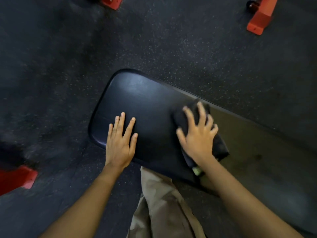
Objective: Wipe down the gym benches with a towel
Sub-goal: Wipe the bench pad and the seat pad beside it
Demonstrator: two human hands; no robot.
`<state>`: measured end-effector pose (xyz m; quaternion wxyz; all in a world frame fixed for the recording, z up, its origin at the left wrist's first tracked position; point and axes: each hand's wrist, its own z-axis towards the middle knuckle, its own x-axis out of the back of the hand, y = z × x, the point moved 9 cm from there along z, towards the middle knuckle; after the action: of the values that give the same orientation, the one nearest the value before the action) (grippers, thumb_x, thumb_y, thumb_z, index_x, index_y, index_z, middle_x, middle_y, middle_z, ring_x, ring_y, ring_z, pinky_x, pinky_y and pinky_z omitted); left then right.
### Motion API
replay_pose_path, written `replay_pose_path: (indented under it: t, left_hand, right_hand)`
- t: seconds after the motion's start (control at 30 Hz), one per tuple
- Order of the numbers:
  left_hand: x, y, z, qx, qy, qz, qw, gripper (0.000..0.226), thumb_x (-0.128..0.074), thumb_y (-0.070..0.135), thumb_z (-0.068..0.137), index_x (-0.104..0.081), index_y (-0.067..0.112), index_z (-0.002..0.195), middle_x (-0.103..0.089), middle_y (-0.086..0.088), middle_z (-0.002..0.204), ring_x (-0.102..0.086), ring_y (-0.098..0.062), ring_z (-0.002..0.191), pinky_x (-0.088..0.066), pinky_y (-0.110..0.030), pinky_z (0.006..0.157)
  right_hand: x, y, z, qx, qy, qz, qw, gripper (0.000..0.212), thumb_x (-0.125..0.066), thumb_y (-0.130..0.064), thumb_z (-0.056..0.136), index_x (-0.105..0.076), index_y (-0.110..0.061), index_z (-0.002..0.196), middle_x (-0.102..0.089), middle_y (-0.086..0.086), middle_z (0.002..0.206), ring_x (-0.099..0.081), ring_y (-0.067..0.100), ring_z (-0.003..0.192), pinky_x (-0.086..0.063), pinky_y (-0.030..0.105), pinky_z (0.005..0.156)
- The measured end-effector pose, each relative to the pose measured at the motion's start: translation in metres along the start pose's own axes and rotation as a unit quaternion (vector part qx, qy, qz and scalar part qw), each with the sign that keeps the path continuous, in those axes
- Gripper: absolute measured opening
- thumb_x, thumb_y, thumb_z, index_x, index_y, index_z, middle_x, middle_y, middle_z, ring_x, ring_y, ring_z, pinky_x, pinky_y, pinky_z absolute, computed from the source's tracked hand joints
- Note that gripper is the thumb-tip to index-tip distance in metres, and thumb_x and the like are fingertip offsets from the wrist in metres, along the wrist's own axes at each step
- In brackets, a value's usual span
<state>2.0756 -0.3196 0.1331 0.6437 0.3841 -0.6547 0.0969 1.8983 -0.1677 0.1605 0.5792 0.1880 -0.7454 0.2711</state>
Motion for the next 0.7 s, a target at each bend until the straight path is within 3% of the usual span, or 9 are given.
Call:
replay_pose_path:
  t: [0.07, 0.13, 0.23, 0.33, 0.4, 0.47, 0.6, 0.63, 0.7]
  left_hand:
    - [0.003, -0.006, 0.002, 0.01, 0.008, -0.002, 1.0, 0.051, -0.033, 0.035, 0.097, -0.037, 0.013, 0.143, -0.024, -0.015, 0.154, -0.018, -0.03, 0.142, -0.006, -0.038, 0.115]
    - [0.009, -0.02, 0.004, 0.043, 0.024, -0.01, 0.999, 0.052, -0.033, 0.036, 0.097, -0.037, 0.011, 0.143, -0.024, -0.016, 0.154, -0.017, -0.03, 0.142, -0.007, -0.039, 0.115]
    - [0.015, -0.042, 0.001, 0.084, 0.032, -0.022, 0.996, 0.055, -0.031, 0.038, 0.097, -0.034, 0.01, 0.145, -0.021, -0.014, 0.155, -0.015, -0.029, 0.143, -0.007, -0.04, 0.115]
    - [0.016, -0.054, -0.007, 0.088, 0.028, -0.026, 0.995, 0.055, -0.031, 0.038, 0.097, -0.032, 0.01, 0.146, -0.02, -0.013, 0.155, -0.015, -0.028, 0.143, -0.002, -0.034, 0.116]
    - [0.016, -0.059, -0.013, 0.095, 0.027, -0.031, 0.995, 0.055, -0.031, 0.037, 0.097, -0.032, 0.011, 0.146, -0.021, -0.013, 0.155, -0.013, -0.025, 0.143, -0.001, -0.032, 0.116]
    - [0.018, -0.066, -0.019, 0.108, 0.03, -0.04, 0.993, 0.054, -0.032, 0.037, 0.098, -0.031, 0.012, 0.146, -0.019, -0.011, 0.155, -0.01, -0.021, 0.143, 0.0, -0.031, 0.116]
    - [0.017, -0.069, -0.026, 0.11, 0.035, -0.052, 0.992, 0.054, -0.031, 0.037, 0.098, -0.028, 0.012, 0.146, -0.016, -0.009, 0.155, -0.009, -0.02, 0.143, 0.0, -0.031, 0.117]
    - [0.017, -0.069, -0.026, 0.113, 0.036, -0.056, 0.991, 0.054, -0.031, 0.037, 0.098, -0.027, 0.013, 0.147, -0.015, -0.009, 0.155, -0.008, -0.019, 0.143, 0.001, -0.031, 0.117]
    - [0.017, -0.071, -0.027, 0.124, 0.039, -0.062, 0.99, 0.055, -0.031, 0.037, 0.098, -0.025, 0.014, 0.147, -0.014, -0.007, 0.155, -0.005, -0.017, 0.143, 0.002, -0.029, 0.117]
  right_hand:
    - [0.001, -0.017, 0.046, -0.113, -0.009, 0.026, 0.993, 0.068, -0.046, -0.049, 0.088, -0.024, -0.03, 0.149, -0.006, 0.011, 0.16, -0.024, 0.045, 0.134, -0.024, 0.065, 0.102]
    - [-0.008, -0.06, 0.075, -0.078, -0.039, 0.011, 0.996, 0.071, -0.047, -0.048, 0.091, -0.017, -0.029, 0.153, 0.0, 0.011, 0.161, -0.019, 0.045, 0.138, -0.021, 0.065, 0.105]
    - [-0.018, -0.121, 0.051, 0.12, -0.024, -0.036, 0.992, 0.073, -0.054, -0.049, 0.085, -0.028, -0.028, 0.15, -0.015, 0.014, 0.159, -0.032, 0.046, 0.129, -0.032, 0.066, 0.097]
    - [-0.031, -0.135, -0.023, 0.33, -0.05, -0.049, 0.941, 0.075, -0.054, -0.052, 0.081, -0.031, -0.032, 0.149, -0.017, 0.01, 0.159, -0.036, 0.041, 0.125, -0.038, 0.062, 0.095]
    - [-0.028, -0.116, -0.052, 0.405, -0.057, -0.036, 0.912, 0.072, -0.054, -0.053, 0.08, -0.034, -0.034, 0.147, -0.018, 0.006, 0.159, -0.042, 0.039, 0.122, -0.037, 0.056, 0.093]
    - [-0.024, -0.095, -0.04, 0.363, -0.052, -0.042, 0.929, 0.07, -0.051, -0.054, 0.077, -0.036, -0.036, 0.143, -0.019, 0.006, 0.158, -0.044, 0.039, 0.119, -0.037, 0.055, 0.091]
    - [-0.014, -0.097, 0.045, 0.057, -0.027, -0.021, 0.998, 0.067, -0.044, -0.052, 0.082, -0.031, -0.03, 0.144, -0.016, 0.011, 0.158, -0.032, 0.045, 0.127, -0.03, 0.063, 0.097]
    - [-0.016, -0.113, 0.064, 0.018, -0.029, -0.021, 0.999, 0.068, -0.045, -0.051, 0.085, -0.027, -0.03, 0.147, -0.011, 0.012, 0.16, -0.028, 0.046, 0.131, -0.027, 0.064, 0.099]
    - [-0.024, -0.156, 0.086, 0.039, -0.044, -0.05, 0.997, 0.072, -0.048, -0.051, 0.089, -0.02, -0.03, 0.151, -0.004, 0.012, 0.161, -0.025, 0.046, 0.135, -0.026, 0.064, 0.102]
